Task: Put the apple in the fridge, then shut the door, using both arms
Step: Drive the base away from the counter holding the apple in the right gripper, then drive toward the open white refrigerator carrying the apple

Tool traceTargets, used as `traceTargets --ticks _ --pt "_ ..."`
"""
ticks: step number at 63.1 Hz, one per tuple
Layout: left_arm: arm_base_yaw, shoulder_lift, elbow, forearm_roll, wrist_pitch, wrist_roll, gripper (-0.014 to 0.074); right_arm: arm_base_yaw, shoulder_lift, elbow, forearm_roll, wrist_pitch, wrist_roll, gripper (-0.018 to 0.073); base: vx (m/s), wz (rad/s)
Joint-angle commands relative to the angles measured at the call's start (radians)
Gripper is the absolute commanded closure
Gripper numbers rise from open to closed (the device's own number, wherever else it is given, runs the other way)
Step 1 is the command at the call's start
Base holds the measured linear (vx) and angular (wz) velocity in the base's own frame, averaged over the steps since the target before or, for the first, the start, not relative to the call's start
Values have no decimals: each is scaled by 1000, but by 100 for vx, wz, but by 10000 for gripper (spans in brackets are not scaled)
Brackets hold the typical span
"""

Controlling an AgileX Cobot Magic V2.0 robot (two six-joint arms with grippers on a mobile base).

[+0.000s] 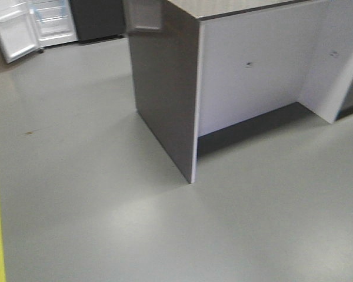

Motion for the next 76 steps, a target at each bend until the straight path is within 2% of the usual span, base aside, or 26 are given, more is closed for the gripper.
traceTargets --ticks 1,76 --pt "1 -15 21 -8 -81 -11 603 -3 2 -25 33 -77 -10 563 0 45" --pt "1 -15 21 -8 -81 -11 603 -3 2 -25 33 -77 -10 563 8 32"
